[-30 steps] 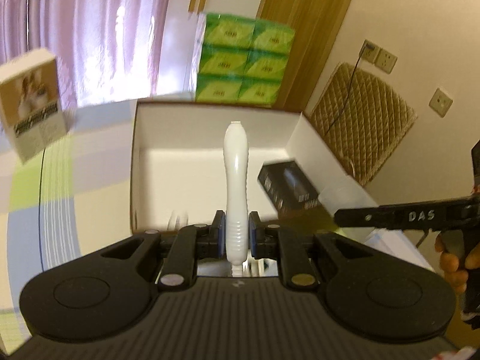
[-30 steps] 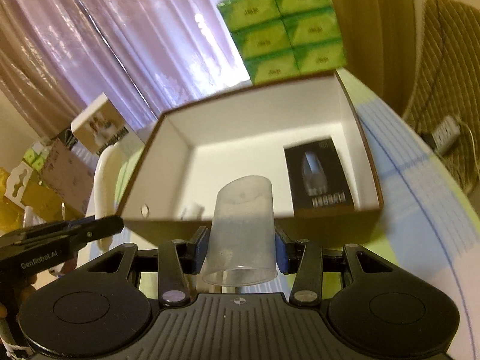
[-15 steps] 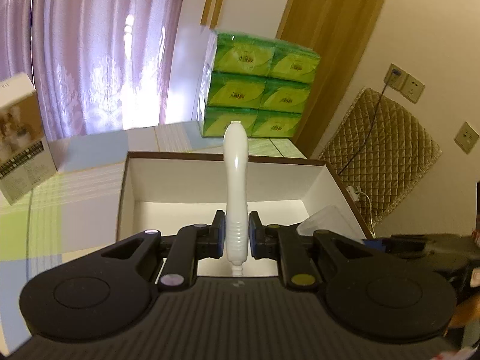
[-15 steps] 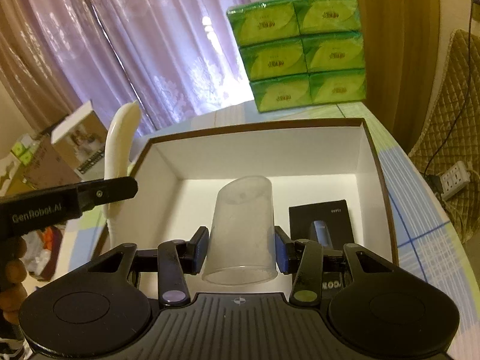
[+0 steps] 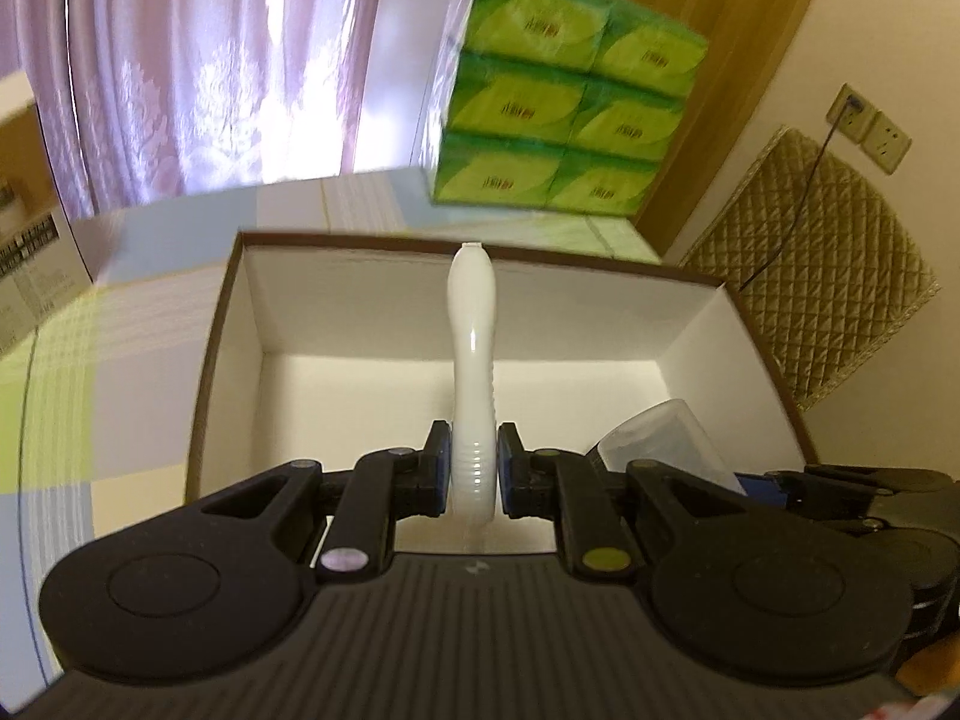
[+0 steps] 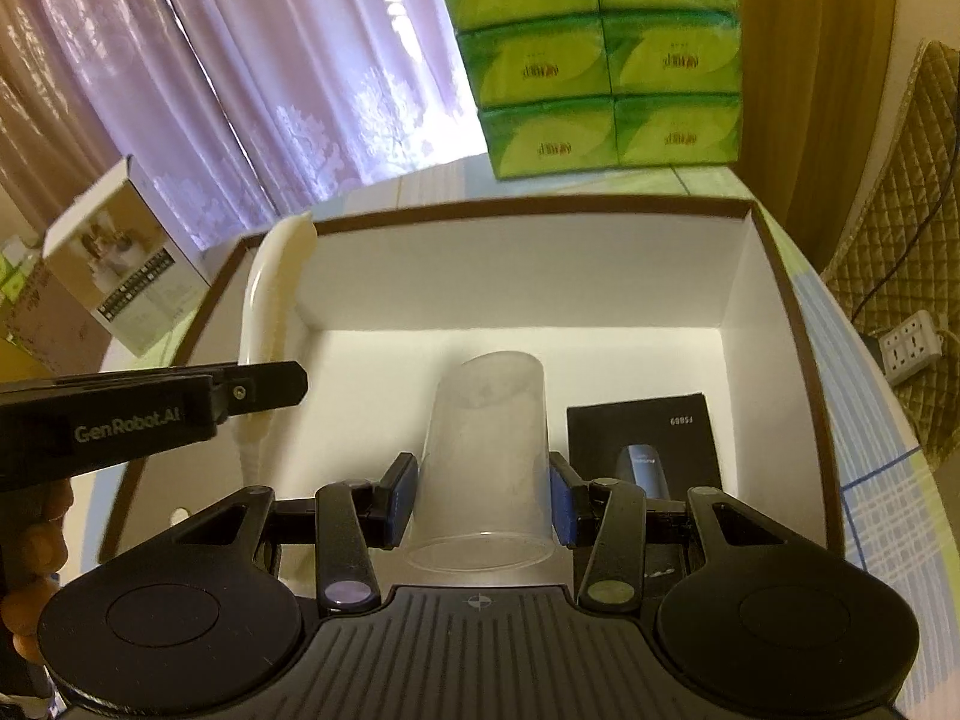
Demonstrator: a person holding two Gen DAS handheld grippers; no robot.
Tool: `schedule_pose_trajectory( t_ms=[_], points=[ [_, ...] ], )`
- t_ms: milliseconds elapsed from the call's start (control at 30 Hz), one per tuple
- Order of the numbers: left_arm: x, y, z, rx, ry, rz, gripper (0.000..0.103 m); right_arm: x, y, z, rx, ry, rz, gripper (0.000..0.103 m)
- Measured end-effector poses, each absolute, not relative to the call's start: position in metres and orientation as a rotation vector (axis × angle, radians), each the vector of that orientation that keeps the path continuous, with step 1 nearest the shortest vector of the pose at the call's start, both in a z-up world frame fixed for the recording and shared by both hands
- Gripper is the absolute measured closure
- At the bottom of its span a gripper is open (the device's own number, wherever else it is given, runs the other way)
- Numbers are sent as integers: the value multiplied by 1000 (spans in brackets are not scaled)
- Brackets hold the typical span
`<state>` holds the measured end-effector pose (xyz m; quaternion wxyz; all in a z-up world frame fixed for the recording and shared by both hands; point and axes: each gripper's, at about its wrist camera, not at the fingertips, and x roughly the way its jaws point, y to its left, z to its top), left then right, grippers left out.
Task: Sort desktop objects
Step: 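Release brush into brown box with left tool while right tool releases cup there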
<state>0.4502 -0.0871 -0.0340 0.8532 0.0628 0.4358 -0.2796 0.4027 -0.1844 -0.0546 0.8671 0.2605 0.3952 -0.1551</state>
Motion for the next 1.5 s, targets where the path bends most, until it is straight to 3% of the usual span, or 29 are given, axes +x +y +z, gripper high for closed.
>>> schedule_pose_trajectory(
  t_ms=[567, 1333, 1433, 1500],
  points=[
    [480, -99, -93, 208, 1107, -502, 91, 417, -190, -90, 549, 923, -347, 61],
    [472, -98, -83, 259, 1052, -500, 84, 419, -185, -97, 538, 946, -358, 61],
    [470, -98, -82, 267, 1046, -503, 76, 418, -185, -96, 534, 941, -346, 53],
    [468, -97, -80, 269, 1037, -502, 70, 416, -183, -94, 518, 927, -352, 35]
  ],
)
